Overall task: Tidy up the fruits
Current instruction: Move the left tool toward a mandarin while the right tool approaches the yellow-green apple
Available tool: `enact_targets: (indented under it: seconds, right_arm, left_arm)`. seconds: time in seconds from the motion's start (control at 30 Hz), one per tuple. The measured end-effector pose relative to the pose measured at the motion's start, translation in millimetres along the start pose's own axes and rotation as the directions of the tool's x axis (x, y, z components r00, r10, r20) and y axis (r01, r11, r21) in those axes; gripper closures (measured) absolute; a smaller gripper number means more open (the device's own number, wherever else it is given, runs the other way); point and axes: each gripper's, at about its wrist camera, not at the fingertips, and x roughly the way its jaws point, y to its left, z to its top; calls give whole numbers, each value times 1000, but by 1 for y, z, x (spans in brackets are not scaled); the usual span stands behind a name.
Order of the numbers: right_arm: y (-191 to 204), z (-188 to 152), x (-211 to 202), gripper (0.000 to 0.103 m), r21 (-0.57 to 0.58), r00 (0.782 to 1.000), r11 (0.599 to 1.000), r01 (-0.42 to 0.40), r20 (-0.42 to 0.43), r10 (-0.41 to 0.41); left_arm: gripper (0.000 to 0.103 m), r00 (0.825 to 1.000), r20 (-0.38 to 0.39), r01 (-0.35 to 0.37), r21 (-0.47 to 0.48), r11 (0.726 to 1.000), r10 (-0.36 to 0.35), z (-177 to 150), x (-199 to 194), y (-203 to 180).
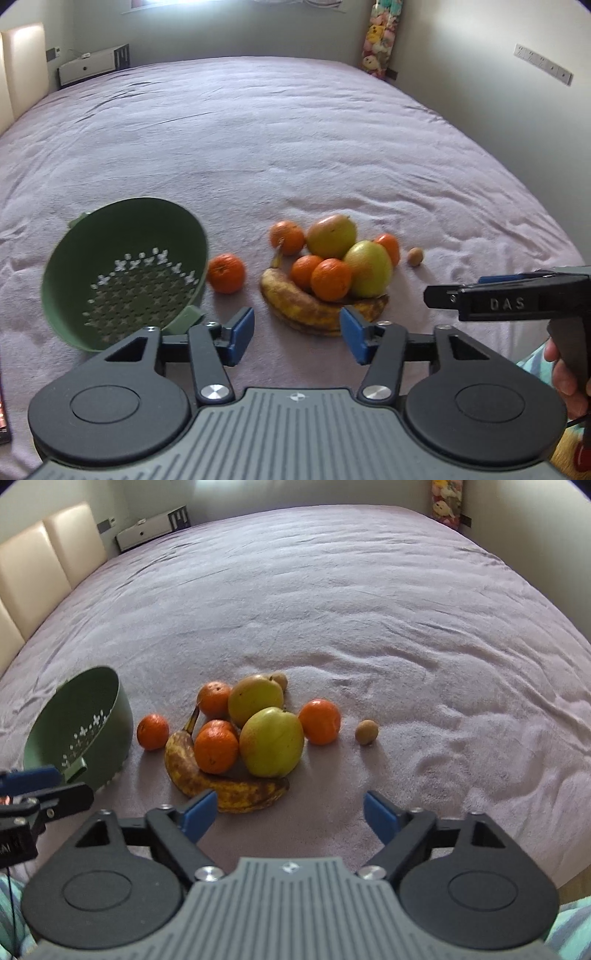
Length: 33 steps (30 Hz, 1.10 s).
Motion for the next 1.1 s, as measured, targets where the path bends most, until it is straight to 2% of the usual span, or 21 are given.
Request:
enact_targets:
  seconds: [0.23,0.4,0.73,0.9,1.1]
  right_arm:
    - [-14,7,7,33,137,998,988,-68,26,65]
    - [-16,16,24,36,199,996,976,-94,17,92]
    - [-29,29,66,37,349,991,931,-110,-35,130]
    - [-29,33,88,37,379,984,915,-140,-50,171]
    - [-34,34,106,36,405,979,900,-163,-46,198]
  left_arm:
    - [53,999,32,17,58,998,-19,8,18,-18]
    - [53,999,15,35,76,997,-36,12,39,-25]
    - [50,998,6,66,44,997,-67,12,89,-25]
    - [46,997,-23,68,40,997,-67,8,108,-24]
    - [43,997,-9,74,24,997,-74,7,118,-24]
